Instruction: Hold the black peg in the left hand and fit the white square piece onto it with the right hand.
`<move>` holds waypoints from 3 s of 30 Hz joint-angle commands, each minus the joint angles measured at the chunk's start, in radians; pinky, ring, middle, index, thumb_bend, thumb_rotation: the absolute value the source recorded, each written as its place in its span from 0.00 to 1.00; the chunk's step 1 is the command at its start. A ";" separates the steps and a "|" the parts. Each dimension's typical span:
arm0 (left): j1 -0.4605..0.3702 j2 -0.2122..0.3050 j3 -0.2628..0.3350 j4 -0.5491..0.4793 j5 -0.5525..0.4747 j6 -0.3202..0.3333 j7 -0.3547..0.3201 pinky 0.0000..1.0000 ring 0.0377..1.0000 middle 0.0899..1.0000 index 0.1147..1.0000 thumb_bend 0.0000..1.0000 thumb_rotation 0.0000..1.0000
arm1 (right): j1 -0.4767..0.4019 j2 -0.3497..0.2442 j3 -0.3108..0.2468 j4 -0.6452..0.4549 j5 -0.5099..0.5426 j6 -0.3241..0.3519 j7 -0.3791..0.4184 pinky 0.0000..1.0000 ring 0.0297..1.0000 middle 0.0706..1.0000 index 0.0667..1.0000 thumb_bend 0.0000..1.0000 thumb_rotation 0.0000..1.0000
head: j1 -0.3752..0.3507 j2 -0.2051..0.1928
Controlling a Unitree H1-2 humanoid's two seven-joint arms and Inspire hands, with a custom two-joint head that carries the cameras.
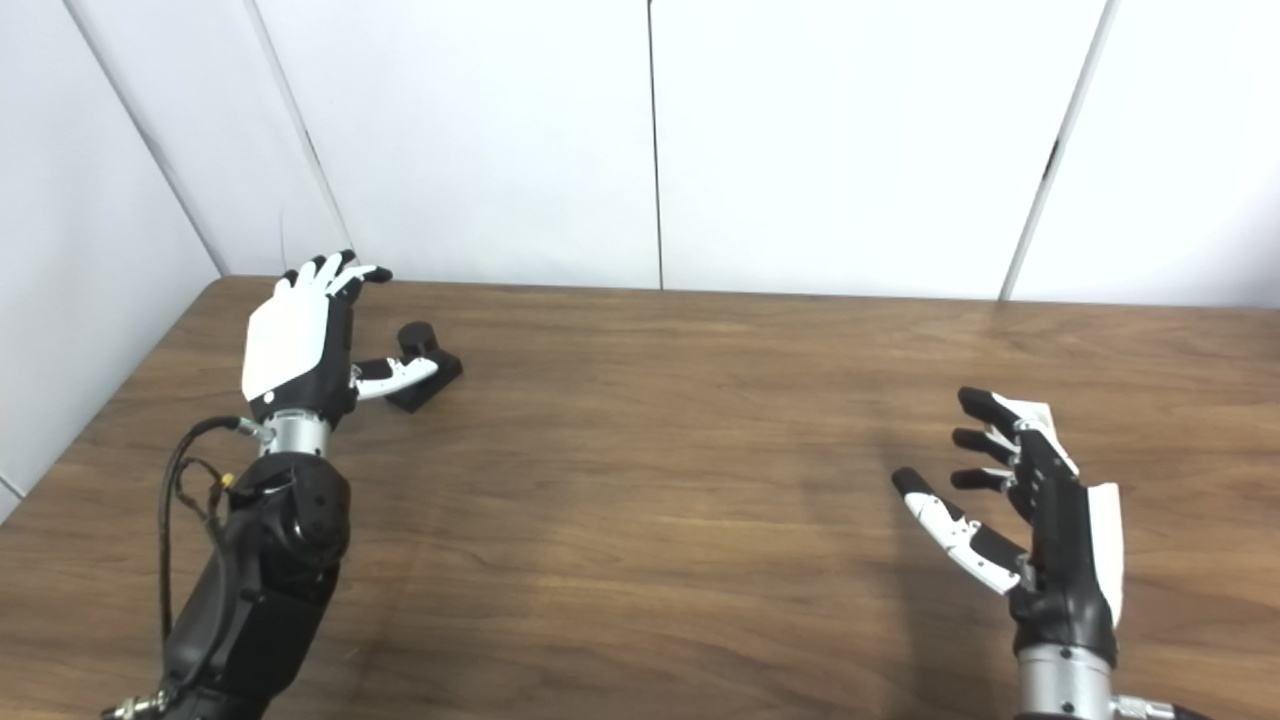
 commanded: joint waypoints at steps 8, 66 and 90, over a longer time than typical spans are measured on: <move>-0.081 0.066 -0.037 0.063 0.083 0.058 0.006 1.00 1.00 0.98 0.72 0.86 0.48 | -0.025 -0.006 0.002 -0.038 -0.020 -0.023 -0.005 0.55 0.70 0.77 0.72 0.61 0.17 | 0.001 0.005; -0.225 0.035 -0.039 0.268 0.278 0.089 -0.541 1.00 1.00 0.92 0.59 0.91 0.42 | -0.007 0.022 -0.003 -0.076 -0.039 -0.005 -0.011 0.56 0.70 0.77 0.72 0.57 0.15 | -0.024 0.035; -0.204 0.093 -0.151 0.262 0.071 0.072 -0.434 1.00 0.91 0.83 0.42 0.52 0.06 | -0.009 0.021 -0.011 -0.086 -0.035 0.006 -0.009 0.55 0.70 0.77 0.71 0.55 0.14 | -0.030 0.048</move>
